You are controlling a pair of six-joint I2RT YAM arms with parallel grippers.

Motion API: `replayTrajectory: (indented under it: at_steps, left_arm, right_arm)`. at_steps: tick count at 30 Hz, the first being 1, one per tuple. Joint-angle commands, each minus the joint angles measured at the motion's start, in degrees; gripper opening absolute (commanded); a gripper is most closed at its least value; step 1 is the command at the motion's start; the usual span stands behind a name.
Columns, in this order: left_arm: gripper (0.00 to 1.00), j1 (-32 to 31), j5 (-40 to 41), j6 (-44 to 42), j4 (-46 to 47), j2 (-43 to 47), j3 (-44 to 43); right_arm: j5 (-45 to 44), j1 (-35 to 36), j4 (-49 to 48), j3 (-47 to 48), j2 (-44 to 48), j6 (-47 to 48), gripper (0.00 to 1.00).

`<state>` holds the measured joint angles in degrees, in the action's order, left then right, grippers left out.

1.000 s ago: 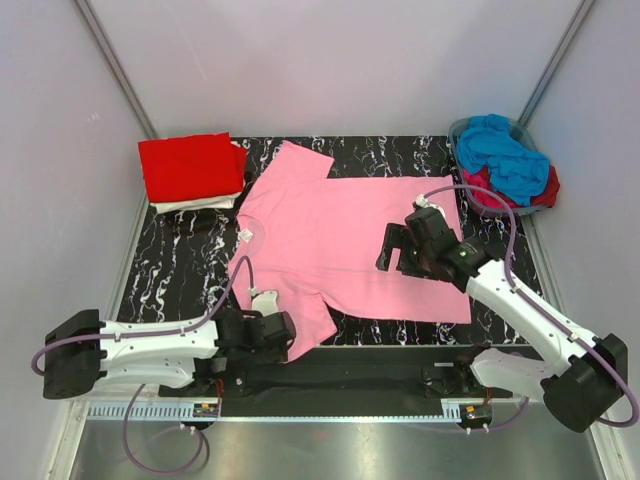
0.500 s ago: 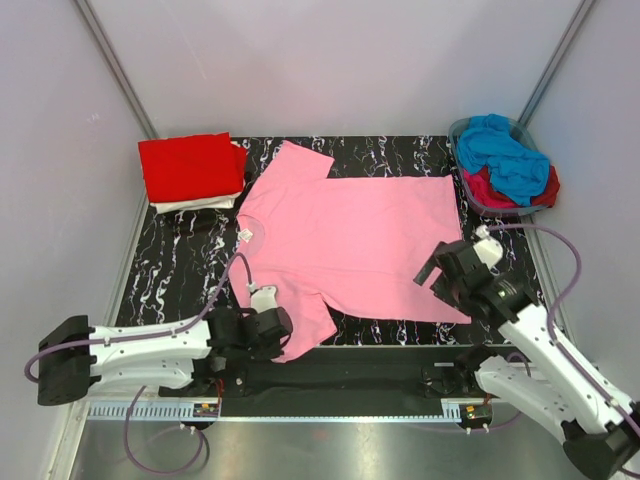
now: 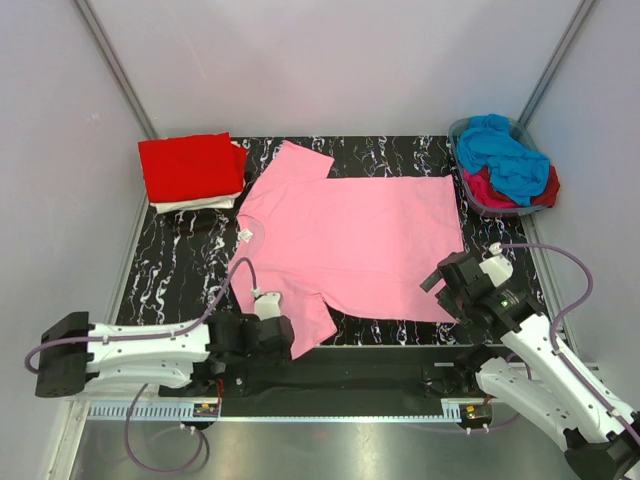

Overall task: Fold and stack the t-shirts
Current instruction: Flatten the tshirt out, then fold the tshirt

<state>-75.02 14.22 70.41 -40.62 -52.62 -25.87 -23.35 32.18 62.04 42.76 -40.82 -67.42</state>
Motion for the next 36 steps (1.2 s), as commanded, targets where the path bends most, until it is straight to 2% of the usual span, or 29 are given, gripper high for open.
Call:
replayTrajectory:
  at_steps: [1,7,14,18,21,22,23,24,31,36]
  left_arm:
    - [0.56,-1.2,1.2,0.1,0.4,-4.9,-3.3]
    - [0.47,-1.6,2.3,-1.6,-2.4,-17.1,-8.9]
    - [0.33,-1.5,3.6,-3.0,-4.3,-22.6,-12.3]
    - [0.3,-1.4,3.3,-3.3,-3.3,-21.2,-10.9]
    - [0.22,-0.7,3.0,-4.1,-1.7,-19.4,-9.3]
    - [0.18,-0.6,2.7,-4.4,-1.3,-18.7,-9.0]
    - [0.07,-0.3,2.7,-4.6,-0.8,-18.3,-8.8]
    - [0.01,-0.2,2.7,-4.8,-0.6,-18.0,-8.3]
    - [0.0,0.0,2.7,-5.5,-0.9,-13.3,-8.3]
    - [0.0,0.2,6.6,-5.6,-6.7,-7.9,-12.2]
  right_arm:
    - [-1.5,-0.3,-1.9,-1.2,-0.4,-1.8,1.0]
    - [-2.0,-0.5,-2.3,-1.3,-0.5,-1.6,1.0]
    - [-2.5,-0.7,-2.1,-1.2,0.2,-0.8,1.0]
    - [-2.3,-0.9,-1.8,-1.2,0.7,-0.7,1.0]
    - [-2.3,-1.2,-1.7,-1.4,0.7,-0.5,1.0]
    - [-2.2,-1.3,-1.7,-1.4,0.6,-0.5,1.0]
    - [-2.2,-1.5,-1.8,-1.5,0.6,-0.4,1.0]
    - [-2.0,-1.8,-1.9,-1.5,0.5,-0.3,1.0]
    - [0.1,-5.6,-0.4,-3.6,2.5,-4.4,1.0]
    - [2.5,-11.5,-1.7,-7.2,3.5,-4.5,1.0]
